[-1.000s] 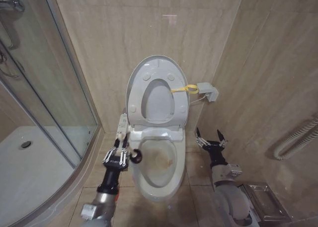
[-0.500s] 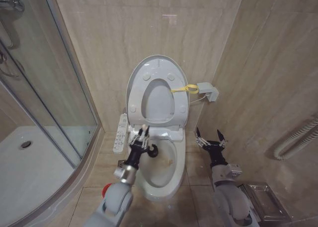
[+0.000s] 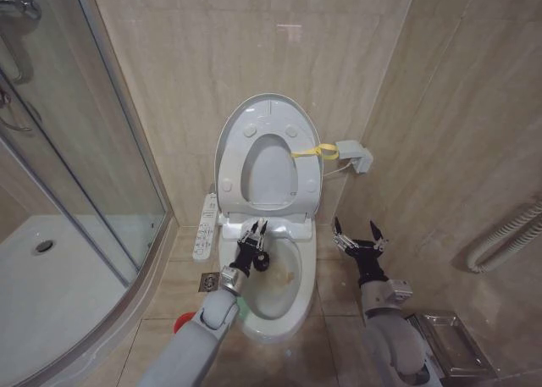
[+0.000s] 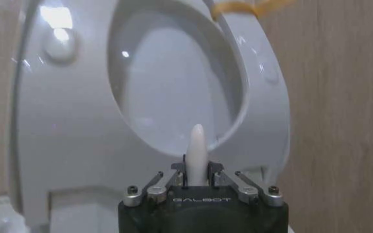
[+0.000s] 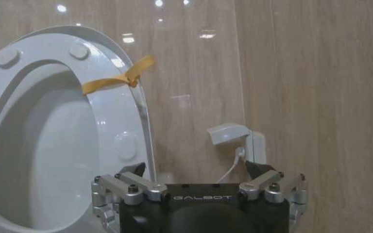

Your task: Open the toilet lid, clean the toilet bowl with a toilet brush, close the toilet lid, and flush.

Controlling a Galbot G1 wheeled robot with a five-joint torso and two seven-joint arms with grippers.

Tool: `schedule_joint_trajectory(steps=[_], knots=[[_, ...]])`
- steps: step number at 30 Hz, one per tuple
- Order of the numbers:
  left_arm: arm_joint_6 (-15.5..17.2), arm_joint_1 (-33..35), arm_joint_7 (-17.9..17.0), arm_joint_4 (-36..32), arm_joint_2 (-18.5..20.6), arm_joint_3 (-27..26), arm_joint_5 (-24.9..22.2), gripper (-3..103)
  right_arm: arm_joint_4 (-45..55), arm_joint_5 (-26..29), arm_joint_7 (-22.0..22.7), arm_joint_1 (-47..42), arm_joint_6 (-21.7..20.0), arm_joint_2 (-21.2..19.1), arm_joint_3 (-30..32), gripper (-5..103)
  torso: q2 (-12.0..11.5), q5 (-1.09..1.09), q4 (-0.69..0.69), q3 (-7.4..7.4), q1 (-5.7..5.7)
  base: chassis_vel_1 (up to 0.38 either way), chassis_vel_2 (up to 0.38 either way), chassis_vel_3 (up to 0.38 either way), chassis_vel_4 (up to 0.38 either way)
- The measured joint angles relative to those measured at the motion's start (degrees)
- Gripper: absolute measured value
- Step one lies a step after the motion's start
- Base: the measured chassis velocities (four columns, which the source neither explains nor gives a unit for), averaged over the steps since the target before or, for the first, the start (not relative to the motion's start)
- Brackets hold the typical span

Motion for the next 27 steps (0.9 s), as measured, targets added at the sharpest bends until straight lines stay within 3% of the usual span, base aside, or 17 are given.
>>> schedule_joint_trajectory(steps=[7,27], knots=[[-2.4,-1.9,1.4,6.7,-1.3,2.6,0.1,21,0.0,0.0,0.0,0.0,0.0,0.0,0.0,100,0.0,0.0,0.01,0.0,0.0,0.0,0.0,0.0,0.0],[-3.5,-1.0,2.7,7.5,-1.1,2.5,1.1,21,0.0,0.0,0.0,0.0,0.0,0.0,0.0,100,0.0,-0.01,0.02,0.0,-0.01,-0.005,0.013,0.006,-0.013]])
